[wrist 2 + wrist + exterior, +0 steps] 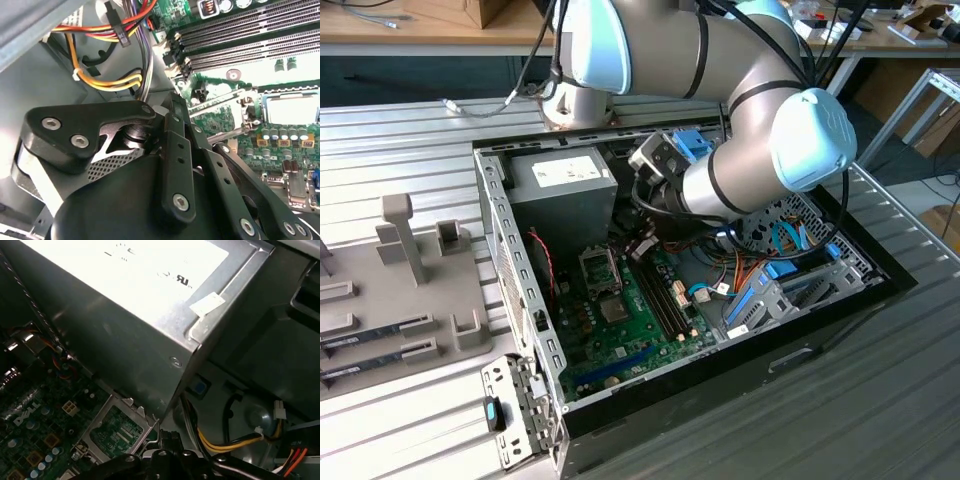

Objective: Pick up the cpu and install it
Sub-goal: 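Close the cpu cover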

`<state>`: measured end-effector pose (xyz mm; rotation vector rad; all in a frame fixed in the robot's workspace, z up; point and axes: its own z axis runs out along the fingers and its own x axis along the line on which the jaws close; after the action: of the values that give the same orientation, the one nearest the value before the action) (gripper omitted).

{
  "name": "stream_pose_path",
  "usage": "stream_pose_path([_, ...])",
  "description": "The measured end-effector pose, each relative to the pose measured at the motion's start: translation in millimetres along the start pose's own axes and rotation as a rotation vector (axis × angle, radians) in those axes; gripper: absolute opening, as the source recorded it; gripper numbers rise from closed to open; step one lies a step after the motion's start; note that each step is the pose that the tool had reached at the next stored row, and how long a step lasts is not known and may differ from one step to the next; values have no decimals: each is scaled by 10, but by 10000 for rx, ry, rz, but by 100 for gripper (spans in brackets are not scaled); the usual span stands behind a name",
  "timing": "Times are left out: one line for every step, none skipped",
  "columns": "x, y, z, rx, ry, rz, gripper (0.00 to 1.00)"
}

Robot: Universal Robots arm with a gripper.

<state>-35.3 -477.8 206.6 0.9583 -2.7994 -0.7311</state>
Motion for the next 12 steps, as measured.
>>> stream_pose_path([0,-9,21,-12,13,8,11])
stream_pose_path([0,-15,33,-18,22,12,11])
stream_pose_path([1,-24,50,-27,32,18,11])
stream_pose_path([1,-30,62,-34,40,23,11])
stream_pose_path([2,-41,85,-47,54,31,11])
stream_pose_path([3,-52,107,-59,69,39,11])
stream_pose_path([4,-58,120,-65,75,43,11])
stream_pose_path([5,-62,127,-70,77,44,11])
stream_pose_path([5,-64,132,-74,74,44,11])
stream_pose_path([5,-65,133,-75,74,44,11])
stream_pose_path([5,-65,133,-76,74,44,11])
stream_pose_path([10,-62,137,-86,67,40,11])
